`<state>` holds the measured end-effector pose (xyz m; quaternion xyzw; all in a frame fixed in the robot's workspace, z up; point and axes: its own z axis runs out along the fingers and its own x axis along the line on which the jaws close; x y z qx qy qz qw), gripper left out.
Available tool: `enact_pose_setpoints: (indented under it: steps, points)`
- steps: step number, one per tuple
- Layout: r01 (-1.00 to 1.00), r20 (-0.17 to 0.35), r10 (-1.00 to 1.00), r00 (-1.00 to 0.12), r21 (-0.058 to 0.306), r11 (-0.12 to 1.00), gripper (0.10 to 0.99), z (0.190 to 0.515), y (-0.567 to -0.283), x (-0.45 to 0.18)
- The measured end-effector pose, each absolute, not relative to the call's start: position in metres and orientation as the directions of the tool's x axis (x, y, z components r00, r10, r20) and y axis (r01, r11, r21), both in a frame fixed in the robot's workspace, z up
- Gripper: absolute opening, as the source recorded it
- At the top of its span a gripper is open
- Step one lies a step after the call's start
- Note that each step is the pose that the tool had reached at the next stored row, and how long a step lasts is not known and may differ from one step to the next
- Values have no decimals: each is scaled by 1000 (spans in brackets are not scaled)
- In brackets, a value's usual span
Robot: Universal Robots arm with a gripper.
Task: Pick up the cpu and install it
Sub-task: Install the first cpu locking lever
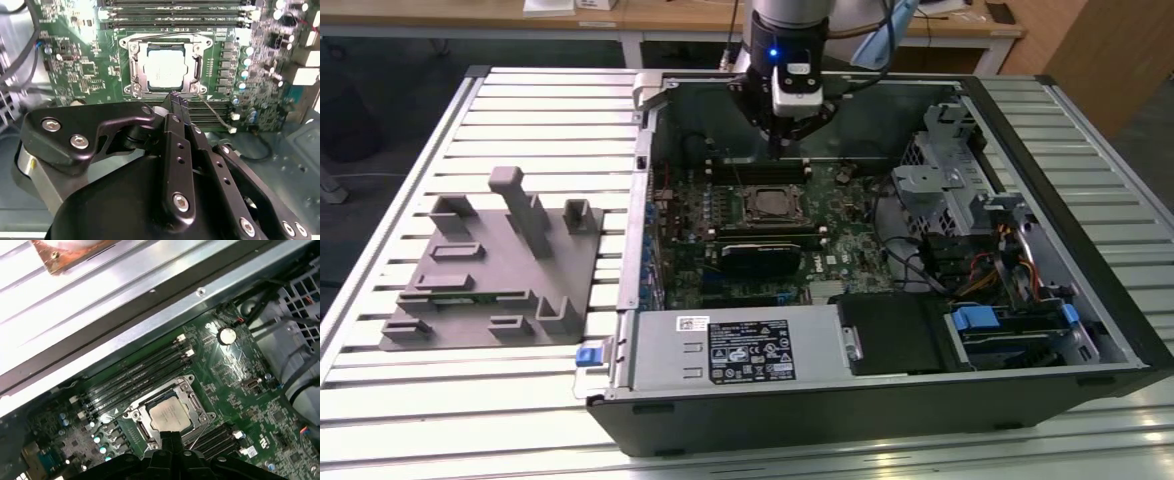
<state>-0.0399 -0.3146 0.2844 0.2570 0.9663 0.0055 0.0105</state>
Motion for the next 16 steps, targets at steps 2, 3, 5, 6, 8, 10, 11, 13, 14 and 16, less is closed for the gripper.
enact_pose_setpoints:
  steps: [2, 3, 5, 6, 8, 10, 11, 13, 14, 16]
  points:
    - [464, -17, 464, -886, 16, 886, 106, 284, -315, -40]
    - [447, -17, 448, -894, 16, 894, 106, 284, -315, -40]
    - [415, -17, 415, -909, 16, 910, 106, 284, -315, -40]
    - [399, -17, 399, -917, 16, 917, 106, 284, -315, -40]
    - [365, -17, 366, -931, 16, 931, 106, 283, -315, -40]
    - [330, -17, 330, -944, 16, 944, 106, 283, -315, -40]
    - [313, -17, 313, -949, 16, 950, 106, 283, -315, -40]
    - [279, -17, 279, -960, 16, 960, 106, 283, -315, -40]
    - [262, -17, 262, -965, 16, 965, 106, 283, -315, -40]
    - [226, -17, 226, -974, 16, 974, 106, 283, -315, -40]
